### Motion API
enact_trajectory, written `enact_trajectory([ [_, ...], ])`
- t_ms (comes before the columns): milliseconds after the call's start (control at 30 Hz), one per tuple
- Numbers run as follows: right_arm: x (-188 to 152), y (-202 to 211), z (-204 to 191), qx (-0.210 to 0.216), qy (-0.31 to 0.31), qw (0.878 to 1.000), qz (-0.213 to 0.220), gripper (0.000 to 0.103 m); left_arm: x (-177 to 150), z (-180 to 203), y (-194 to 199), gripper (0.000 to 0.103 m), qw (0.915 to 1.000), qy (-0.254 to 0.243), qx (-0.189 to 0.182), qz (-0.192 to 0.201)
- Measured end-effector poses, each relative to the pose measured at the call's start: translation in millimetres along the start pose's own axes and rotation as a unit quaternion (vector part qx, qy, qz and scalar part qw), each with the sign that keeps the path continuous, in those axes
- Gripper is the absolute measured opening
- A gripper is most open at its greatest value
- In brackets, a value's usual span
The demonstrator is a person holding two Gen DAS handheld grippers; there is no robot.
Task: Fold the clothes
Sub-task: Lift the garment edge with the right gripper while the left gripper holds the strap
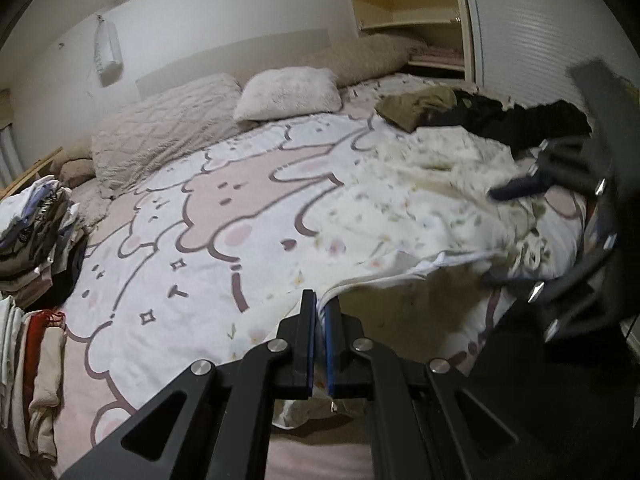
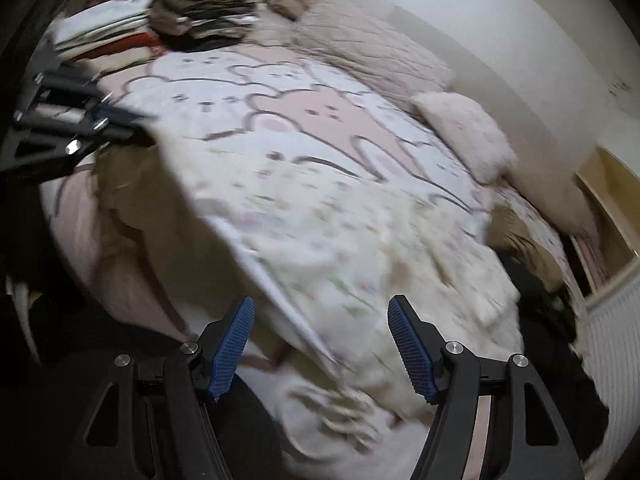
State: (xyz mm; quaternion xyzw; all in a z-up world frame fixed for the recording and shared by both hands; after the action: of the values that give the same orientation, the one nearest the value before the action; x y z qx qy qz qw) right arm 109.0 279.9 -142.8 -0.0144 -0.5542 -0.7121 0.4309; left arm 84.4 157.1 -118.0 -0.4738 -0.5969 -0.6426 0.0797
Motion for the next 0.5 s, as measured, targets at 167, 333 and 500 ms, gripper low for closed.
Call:
enact_trajectory([
  [167, 17, -30, -32, -0.04, 0.082, 0.996, -0.007, 0.07, 4, -12, 10, 0.004, 0.9998, 0.009, 0.012, 0.014],
  [333, 17, -71, -28, -0.089, 0.135, 0.986, -0.045, 0.063, -7, -16, 3, 0.004, 0.9997, 0.005, 0.024, 0.003],
  [500, 8, -79, -7, -0.136, 0.143, 0.979, -0.047, 0.041, -18, -16, -3, 0.004, 0.9994, -0.001, 0.035, -0.004],
])
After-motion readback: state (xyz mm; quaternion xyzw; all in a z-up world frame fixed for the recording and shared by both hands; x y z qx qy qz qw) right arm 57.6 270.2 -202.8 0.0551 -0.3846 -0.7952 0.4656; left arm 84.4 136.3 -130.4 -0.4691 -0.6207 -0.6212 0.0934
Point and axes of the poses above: each gripper's, at about its wrist camera, not at the fingertips, and y roughly against the way its jaws point, z to its right, x to its top, the point moved 3 cm from there along -y, roughly the way its jaws point, and after that the axes turned 4 degrees about -z, right-handed, at the moved point
